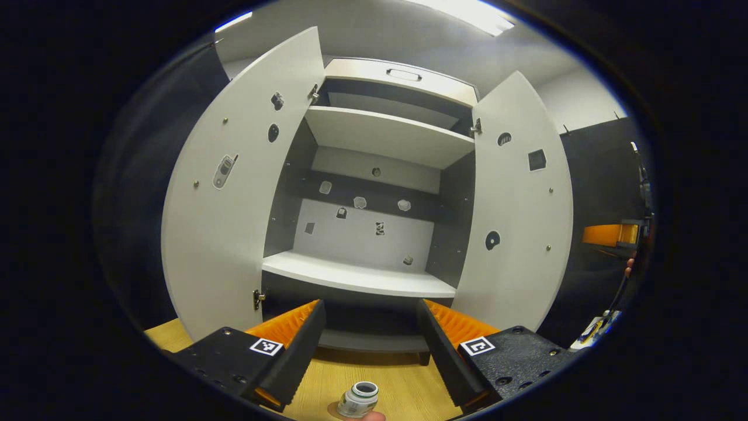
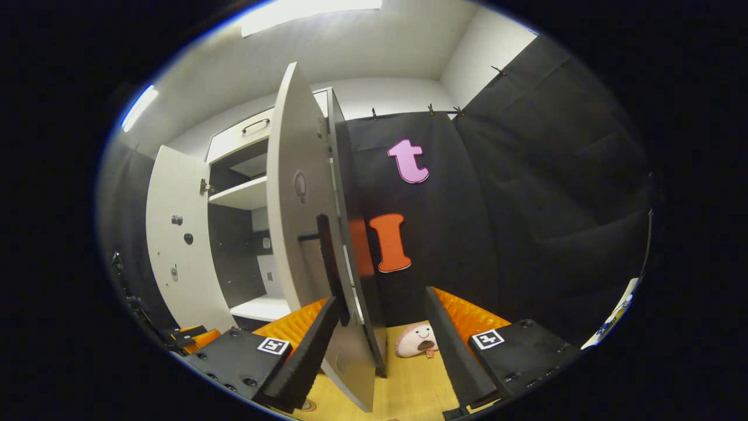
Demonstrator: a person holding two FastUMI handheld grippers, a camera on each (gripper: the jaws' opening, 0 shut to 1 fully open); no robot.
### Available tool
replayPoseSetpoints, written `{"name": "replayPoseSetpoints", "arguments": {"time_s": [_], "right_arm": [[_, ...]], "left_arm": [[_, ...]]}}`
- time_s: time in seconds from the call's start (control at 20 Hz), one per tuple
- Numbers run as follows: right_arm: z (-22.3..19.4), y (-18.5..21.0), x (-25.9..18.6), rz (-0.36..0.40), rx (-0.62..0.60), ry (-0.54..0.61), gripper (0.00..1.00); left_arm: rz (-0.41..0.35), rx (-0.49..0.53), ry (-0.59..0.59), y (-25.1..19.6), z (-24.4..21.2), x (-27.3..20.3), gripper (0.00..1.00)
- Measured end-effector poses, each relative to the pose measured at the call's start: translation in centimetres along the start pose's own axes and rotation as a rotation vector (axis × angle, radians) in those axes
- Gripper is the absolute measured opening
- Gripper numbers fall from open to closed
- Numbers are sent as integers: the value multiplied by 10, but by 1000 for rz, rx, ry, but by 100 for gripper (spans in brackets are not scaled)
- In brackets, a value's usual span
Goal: Grasp the bottle in the cabinet with the left hand and place it on the coaster, then close the right door with the right hand and the left door with the left hand.
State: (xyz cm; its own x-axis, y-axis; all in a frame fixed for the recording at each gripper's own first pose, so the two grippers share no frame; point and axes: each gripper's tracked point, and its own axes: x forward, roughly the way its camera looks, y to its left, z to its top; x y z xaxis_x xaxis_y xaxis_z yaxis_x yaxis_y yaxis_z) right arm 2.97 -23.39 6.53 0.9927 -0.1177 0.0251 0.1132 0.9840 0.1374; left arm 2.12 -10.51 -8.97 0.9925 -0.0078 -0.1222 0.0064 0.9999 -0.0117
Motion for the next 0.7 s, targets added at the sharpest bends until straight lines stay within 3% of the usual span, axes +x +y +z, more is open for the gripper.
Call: {"name": "replayPoseSetpoints", "arguments": {"time_s": [0.35, 0.4, 0.45, 0.5, 0.55, 0.6, 0.65, 0.7], "right_arm": [[24, 8, 39, -77, -94, -26, 98], [26, 7, 40, -102, -115, -37, 89], [27, 7, 40, -125, -129, -42, 87], [27, 9, 39, -144, -133, -44, 87], [27, 12, 38, -156, -134, -47, 96], [26, 13, 36, -170, -138, -47, 87], [27, 14, 35, -189, -138, -56, 96], [27, 14, 35, -207, -143, -65, 96]], "left_arm": [[-1, 37, 10, 51, 13, -3, 95], [-1, 42, 7, 57, 14, -2, 95], [-3, 46, 7, 62, 15, 0, 95], [-8, 45, 6, 66, 16, 1, 95], [-15, 40, 8, 69, 16, 4, 95], [-23, 37, 9, 72, 16, 6, 95], [-26, 41, 6, 75, 17, 10, 95], [-28, 49, -9, 78, 20, 12, 95]]}}
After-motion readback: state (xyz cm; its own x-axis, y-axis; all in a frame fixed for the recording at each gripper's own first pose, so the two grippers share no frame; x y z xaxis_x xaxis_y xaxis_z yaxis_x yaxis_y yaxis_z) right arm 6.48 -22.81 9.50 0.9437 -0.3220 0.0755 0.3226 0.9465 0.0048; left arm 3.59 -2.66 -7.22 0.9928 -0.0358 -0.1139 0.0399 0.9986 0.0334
